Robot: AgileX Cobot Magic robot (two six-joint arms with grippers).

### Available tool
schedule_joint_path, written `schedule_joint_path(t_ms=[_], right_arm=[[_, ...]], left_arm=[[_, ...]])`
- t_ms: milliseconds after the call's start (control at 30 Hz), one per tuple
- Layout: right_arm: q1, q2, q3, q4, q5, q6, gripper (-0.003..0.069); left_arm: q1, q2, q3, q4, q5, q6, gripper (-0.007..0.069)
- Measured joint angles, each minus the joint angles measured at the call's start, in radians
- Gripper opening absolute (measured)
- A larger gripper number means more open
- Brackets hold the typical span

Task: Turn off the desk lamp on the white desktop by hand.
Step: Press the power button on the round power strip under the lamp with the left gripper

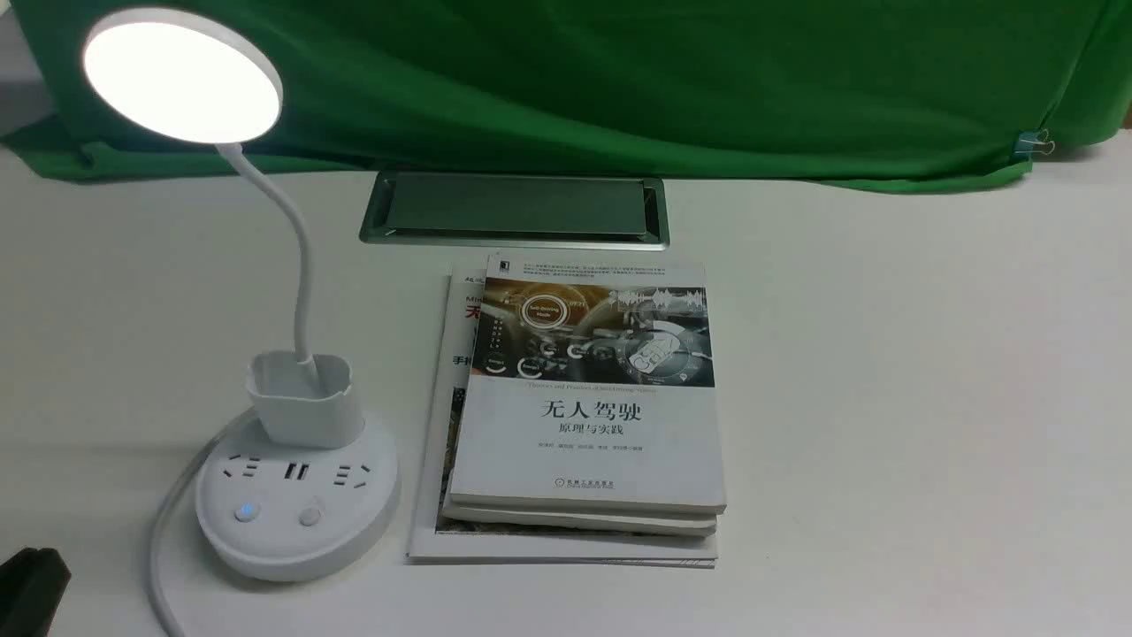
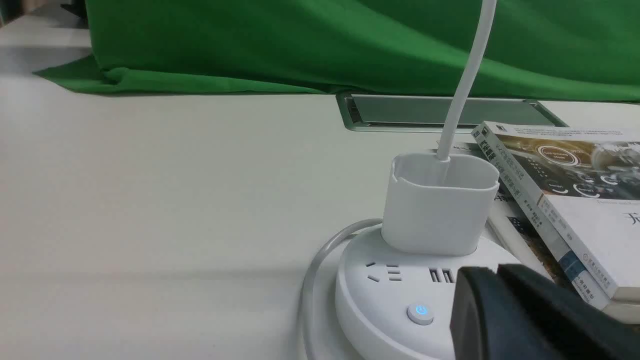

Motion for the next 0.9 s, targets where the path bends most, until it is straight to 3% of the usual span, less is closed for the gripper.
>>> schedule_joint_path(t_ms=[567,900], right_arm=[[0.0,0.0,0.0,0.0,0.0,0.0,0.0036],[0.0,0.0,0.0,0.0,0.0,0.0,0.0036]], left_arm=[[0.0,0.0,0.0,0.015,-0.002,0.0,0.0018],[0.0,0.0,0.0,-0.121,-0.22,-0.012,0.0018]])
